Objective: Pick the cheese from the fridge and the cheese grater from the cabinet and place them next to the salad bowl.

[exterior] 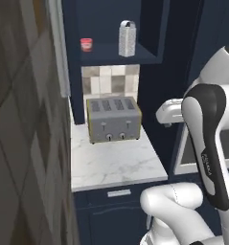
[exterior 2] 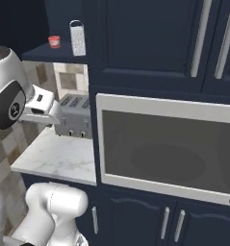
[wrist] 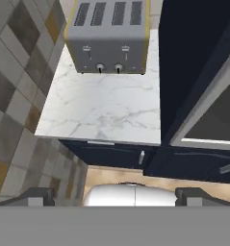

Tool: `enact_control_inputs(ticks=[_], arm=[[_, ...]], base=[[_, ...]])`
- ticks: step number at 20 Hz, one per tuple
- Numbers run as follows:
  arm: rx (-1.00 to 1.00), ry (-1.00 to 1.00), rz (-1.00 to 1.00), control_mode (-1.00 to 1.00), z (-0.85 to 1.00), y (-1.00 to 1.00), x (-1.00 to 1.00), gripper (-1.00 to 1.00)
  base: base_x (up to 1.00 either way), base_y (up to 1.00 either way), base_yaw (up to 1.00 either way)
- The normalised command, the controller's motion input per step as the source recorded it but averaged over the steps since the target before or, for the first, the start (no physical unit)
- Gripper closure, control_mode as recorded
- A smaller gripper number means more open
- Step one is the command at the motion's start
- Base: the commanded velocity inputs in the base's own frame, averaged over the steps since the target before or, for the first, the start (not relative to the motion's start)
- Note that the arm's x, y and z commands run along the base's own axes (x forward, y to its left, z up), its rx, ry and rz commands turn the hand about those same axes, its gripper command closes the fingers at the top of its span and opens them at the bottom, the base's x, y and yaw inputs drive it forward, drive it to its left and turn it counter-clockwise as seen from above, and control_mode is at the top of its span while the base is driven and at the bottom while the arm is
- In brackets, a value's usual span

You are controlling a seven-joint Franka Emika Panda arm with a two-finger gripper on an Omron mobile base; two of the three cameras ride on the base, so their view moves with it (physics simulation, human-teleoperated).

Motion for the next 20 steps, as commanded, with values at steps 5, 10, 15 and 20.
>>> enact_control_inputs(ticks=[5, 10, 15, 20], arm=[[0.0, 0.0, 0.0, 1.0, 0.0, 0.0, 0.0, -1.0], [0.0, 0.0, 0.0, 1.0, 0.0, 0.0, 0.0, -1.0], [0.0, 0.0, 0.0, 1.0, 0.0, 0.0, 0.0, -1.0], [0.0, 0.0, 0.0, 1.0, 0.0, 0.0, 0.0, -1.0]], base=[[0.42, 0.28, -0.13], [0.45, 0.03, -0.2], [0.32, 0.12, -0.13], [0.01, 0.02, -0.01]])
